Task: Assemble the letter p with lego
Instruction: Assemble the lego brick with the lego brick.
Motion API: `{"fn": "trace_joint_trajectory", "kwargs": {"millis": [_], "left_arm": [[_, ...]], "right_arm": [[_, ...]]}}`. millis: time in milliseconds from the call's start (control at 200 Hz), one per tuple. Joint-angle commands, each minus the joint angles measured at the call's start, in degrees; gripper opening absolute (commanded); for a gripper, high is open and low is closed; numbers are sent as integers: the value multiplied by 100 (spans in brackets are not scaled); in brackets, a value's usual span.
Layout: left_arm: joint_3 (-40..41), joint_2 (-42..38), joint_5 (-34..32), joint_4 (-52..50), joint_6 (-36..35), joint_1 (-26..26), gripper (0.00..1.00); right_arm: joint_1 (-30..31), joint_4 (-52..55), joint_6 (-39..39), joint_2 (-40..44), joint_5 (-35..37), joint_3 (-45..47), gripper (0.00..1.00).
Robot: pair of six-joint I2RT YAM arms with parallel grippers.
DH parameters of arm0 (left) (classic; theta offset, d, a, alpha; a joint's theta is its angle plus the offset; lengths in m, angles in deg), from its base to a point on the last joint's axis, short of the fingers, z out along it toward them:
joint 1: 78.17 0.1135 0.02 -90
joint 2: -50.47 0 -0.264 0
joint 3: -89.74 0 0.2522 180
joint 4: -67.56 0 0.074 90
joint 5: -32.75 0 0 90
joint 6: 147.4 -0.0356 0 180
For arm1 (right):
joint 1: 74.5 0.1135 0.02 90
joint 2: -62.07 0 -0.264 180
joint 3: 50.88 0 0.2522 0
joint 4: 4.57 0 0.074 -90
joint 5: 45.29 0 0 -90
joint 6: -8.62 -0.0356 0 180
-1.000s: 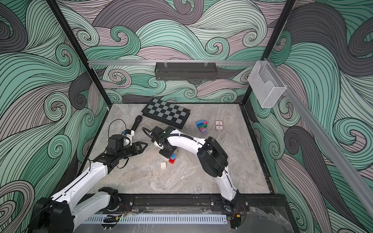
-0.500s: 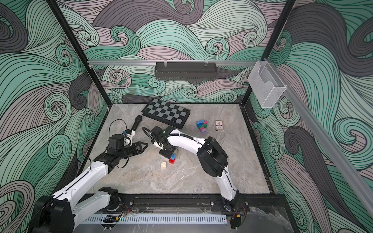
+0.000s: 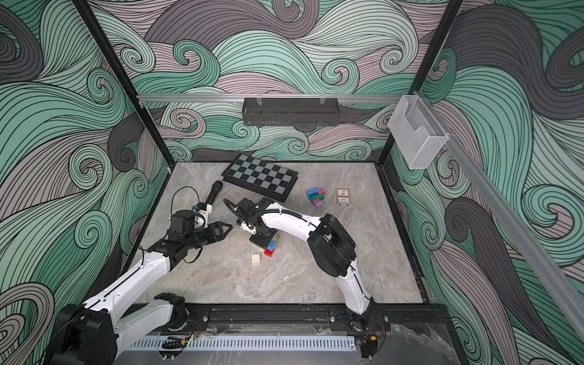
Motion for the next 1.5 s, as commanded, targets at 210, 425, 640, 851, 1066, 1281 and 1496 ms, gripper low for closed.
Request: {"fn": "trace_joint_trajectory", "kwargs": {"millis": [210, 425, 640, 851, 1066, 1281, 1496], "left_arm": [[12, 13, 160, 74, -98, 59, 57], [17, 22, 191, 84, -110, 59, 57], [23, 36, 224, 98, -165, 59, 57], [20, 38, 261, 115, -191, 59, 57], [34, 36, 260, 133, -232, 59, 56], [30, 54, 262, 146, -234, 59, 56], [30, 95, 270, 157, -249, 59, 56]], "right_arm": [[27, 437, -211, -459, 126, 0, 17], [27, 578, -221, -390, 109, -415, 16], [27, 711, -188, -388, 140, -687, 16], [35, 812, -150, -331, 148, -781, 16], [61, 829, -151, -320, 116, -832, 16], [87, 829, -159, -470, 197, -933, 16], [126, 829, -164, -611, 219, -934, 16]]}}
